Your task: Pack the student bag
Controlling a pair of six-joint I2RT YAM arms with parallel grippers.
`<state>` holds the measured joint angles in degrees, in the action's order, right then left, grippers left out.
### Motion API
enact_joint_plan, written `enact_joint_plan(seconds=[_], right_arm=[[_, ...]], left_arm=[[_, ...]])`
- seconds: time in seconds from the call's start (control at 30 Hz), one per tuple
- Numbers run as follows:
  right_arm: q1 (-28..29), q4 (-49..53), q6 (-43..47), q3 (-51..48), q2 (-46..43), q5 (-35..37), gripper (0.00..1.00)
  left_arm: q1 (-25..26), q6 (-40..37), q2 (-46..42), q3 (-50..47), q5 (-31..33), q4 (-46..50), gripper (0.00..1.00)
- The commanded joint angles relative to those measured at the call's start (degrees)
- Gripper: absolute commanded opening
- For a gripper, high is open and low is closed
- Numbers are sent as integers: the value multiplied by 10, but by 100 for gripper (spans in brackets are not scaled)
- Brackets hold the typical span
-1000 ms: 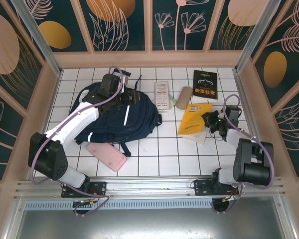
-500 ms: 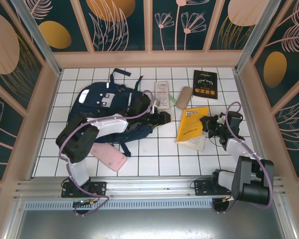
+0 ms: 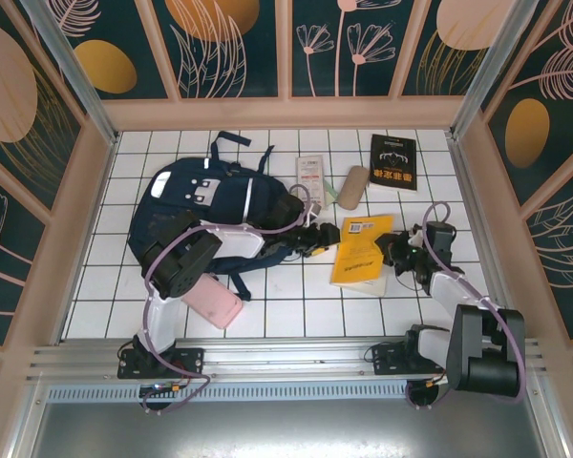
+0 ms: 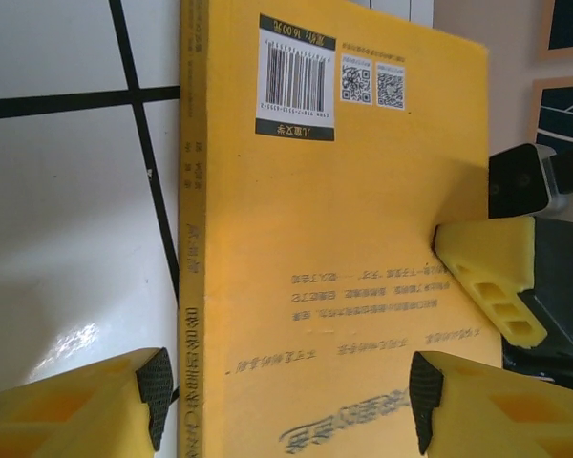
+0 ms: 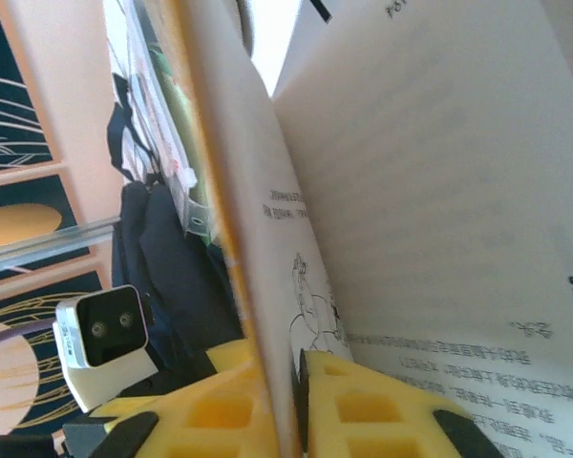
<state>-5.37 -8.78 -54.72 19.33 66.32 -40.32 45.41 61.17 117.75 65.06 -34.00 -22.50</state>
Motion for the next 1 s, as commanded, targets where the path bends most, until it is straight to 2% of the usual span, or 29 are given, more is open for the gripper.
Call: enact_joint_plan(seconds=[0.0, 0.13, 0.27, 0.33, 0.47, 0.57, 0.83, 0.97], right_arm=[[10, 20, 41, -6, 18, 18, 24], [27, -11, 54, -3, 47, -6, 35], [63, -35, 64, 14, 83, -20, 36], [70, -47, 60, 17, 97, -17, 32], [70, -61, 50, 16, 108, -15, 11], [65, -70, 35, 19, 107, -41, 0], [48, -104, -35, 30, 57, -105, 0], [48, -98, -43, 43, 44, -117, 0]], left_arm=[[7, 1, 27, 24, 2, 7, 68], [12, 4, 43, 37, -2, 9, 68], [15, 7, 48, 41, -8, 2, 68], [15, 13, 48, 39, -13, -10, 67], [15, 3, 34, 35, -3, 8, 67], [11, -18, 16, 35, 15, 54, 67], [-15, -18, -24, -22, 21, 55, 68], [-16, 15, -17, -39, -3, 7, 68]])
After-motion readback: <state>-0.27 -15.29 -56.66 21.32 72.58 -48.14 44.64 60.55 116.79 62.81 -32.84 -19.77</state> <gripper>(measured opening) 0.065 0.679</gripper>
